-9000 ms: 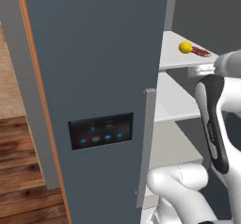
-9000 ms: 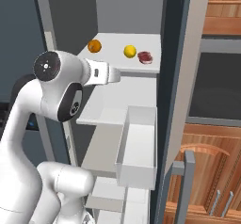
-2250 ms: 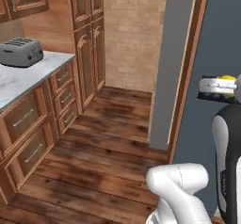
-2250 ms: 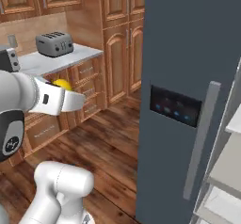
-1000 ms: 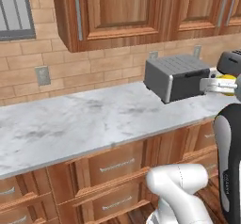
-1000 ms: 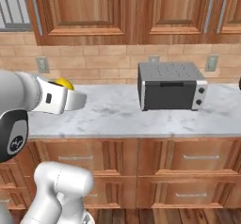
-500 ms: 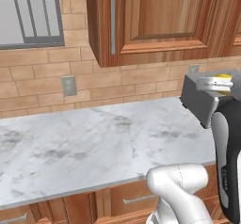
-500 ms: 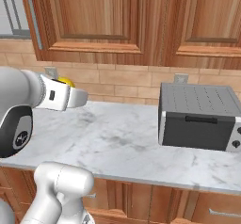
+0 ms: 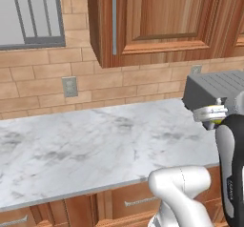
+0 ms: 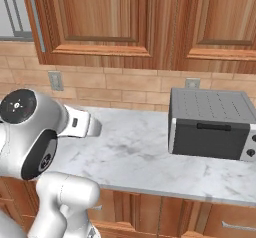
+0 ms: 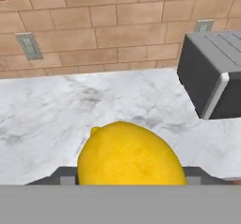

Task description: Open the fridge, remove the orange, lemon, and steak, and place them on any counter.

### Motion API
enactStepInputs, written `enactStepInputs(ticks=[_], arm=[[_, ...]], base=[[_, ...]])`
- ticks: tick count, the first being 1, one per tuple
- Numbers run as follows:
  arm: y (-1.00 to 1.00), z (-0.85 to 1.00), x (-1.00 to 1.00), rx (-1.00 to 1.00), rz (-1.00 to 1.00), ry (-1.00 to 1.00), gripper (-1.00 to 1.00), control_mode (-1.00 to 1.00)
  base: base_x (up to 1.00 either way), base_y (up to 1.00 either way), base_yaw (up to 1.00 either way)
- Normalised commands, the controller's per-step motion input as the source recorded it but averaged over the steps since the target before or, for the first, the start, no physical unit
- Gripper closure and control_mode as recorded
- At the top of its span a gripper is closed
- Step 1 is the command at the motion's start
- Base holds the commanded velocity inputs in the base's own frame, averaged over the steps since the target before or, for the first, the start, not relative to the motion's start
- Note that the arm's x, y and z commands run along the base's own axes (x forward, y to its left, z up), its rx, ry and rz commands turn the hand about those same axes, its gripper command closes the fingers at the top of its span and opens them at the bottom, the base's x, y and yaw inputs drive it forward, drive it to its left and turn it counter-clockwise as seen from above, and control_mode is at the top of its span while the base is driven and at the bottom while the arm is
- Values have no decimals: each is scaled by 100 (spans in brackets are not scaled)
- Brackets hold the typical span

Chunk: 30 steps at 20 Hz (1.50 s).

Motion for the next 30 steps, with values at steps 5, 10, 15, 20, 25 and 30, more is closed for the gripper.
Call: enactStepInputs(ticks=[5,10,15,20,25,30], arm=[[1,-99,85,0,0,36,100,-100],[0,-96,100,0,0,28,100,-100],[0,-82,100,0,1,2,100,-100],[0,-71,92,0,0,0,100,-100],[0,-39,74,0,0,0,100,-100],[0,-25,72,0,0,0,100,-100]], base=[[0,0,0],[0,0,0],[0,0,0],[0,0,0],[0,0,0],[0,0,0]])
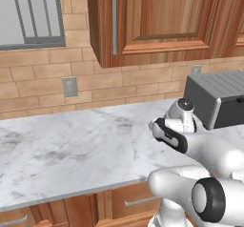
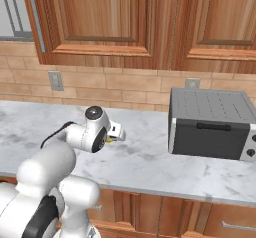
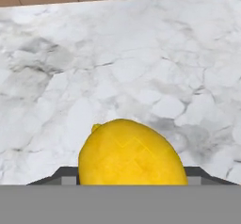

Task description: Open the fridge, remove the orange, lemon, and steak, and place them on any counter.

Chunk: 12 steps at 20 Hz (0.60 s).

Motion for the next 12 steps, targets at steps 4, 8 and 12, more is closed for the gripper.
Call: enactStepInputs(ticks=[4,8,12], arm=[[0,-26,68,0,0,0,100,-100],[0,-38,67,0,0,0,100,-100],[0,-39,47,0,0,0,-100,-100]], base=[[0,0,0],[0,0,0],[0,0,0]])
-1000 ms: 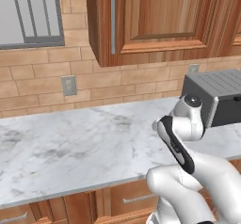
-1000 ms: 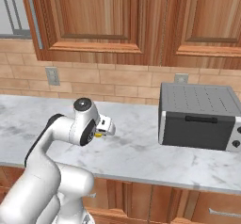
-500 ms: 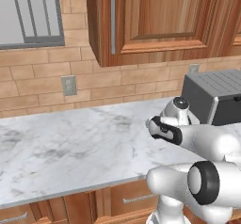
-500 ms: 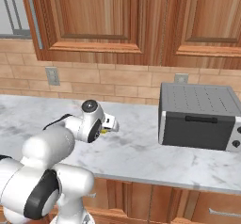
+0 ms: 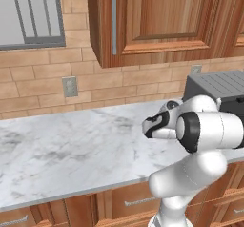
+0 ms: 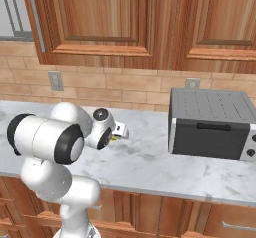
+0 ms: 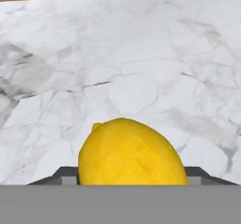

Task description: Open the fridge, remove the orange, lemon, and steak, and place them on any counter.

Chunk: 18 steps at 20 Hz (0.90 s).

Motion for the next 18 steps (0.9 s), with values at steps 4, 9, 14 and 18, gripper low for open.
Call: enactStepInputs(ticks=[4,9,14,18], arm=[[0,-13,10,0,0,0,-100,-100],[0,6,-15,0,0,-11,-100,-100],[0,38,-21,0,0,-16,-100,-100],[0,71,-72,0,0,-20,-100,-100]], base=[[0,0,0],[0,0,0],[0,0,0],[0,0,0]])
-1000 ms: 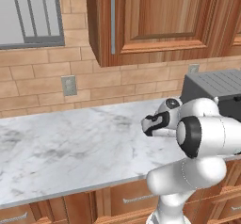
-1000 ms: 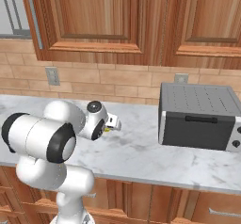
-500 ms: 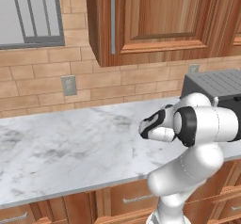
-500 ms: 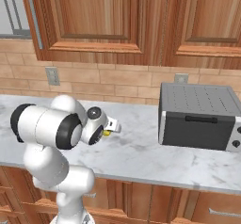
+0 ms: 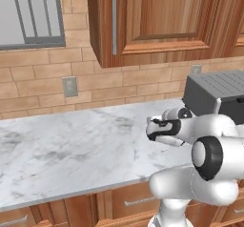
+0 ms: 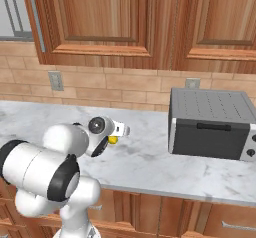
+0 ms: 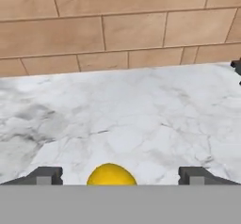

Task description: Open the fridge, remove the orange, lemon, and steak, and place them on any counter.

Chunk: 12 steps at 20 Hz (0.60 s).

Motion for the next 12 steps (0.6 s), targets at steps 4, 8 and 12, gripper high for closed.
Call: enactStepInputs(ticks=[4,8,12], arm=[[0,99,-94,0,0,-20,-100,-100],[0,100,-73,0,0,-13,-100,-100],[4,96,-77,0,0,4,-100,-100]], base=[[0,0,0],[0,0,0],[0,0,0]])
